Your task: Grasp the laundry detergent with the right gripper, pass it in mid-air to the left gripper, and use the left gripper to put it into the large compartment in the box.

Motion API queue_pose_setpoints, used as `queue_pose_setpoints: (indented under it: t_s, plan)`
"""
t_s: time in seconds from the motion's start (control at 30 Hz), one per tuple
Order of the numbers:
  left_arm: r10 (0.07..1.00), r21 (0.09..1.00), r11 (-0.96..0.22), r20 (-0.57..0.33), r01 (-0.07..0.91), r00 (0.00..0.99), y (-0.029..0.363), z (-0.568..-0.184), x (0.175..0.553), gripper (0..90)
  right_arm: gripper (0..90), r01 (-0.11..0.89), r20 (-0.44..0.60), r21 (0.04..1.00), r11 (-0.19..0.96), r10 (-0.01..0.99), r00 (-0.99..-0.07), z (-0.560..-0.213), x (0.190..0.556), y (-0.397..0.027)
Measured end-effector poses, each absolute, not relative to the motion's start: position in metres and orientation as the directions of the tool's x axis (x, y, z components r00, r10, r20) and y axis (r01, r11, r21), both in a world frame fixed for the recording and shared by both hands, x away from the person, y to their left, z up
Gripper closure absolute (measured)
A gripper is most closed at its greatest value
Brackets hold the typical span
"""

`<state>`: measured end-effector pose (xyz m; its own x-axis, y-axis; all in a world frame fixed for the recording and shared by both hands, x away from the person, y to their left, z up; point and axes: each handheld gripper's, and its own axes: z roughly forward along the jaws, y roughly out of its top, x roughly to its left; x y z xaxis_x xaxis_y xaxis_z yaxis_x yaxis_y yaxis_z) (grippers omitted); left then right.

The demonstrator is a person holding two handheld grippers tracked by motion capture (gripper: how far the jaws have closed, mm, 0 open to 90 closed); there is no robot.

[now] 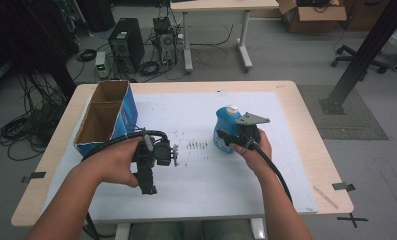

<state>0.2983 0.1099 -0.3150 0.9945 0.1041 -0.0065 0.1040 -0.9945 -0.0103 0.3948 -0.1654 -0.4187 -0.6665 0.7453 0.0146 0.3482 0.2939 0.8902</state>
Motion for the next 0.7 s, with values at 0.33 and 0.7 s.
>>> queue_pose_setpoints:
  t_s: [0.33, 0.7]
  plan:
    - [0.100, -0.012, -0.995, 0.003, 0.100, 0.995, 0.109, -0.310, 0.297, 0.4, 46.4, 0.337, 0.004, 0.890, 0.309, 0.731, -0.682, -0.418, 0.395, -0.166]
    - [0.099, -0.005, -0.995, 0.011, 0.099, 0.995, 0.104, -0.302, 0.300, 0.4, 46.5, 0.281, 0.001, 0.904, 0.323, 0.655, -0.755, -0.385, 0.382, -0.177]
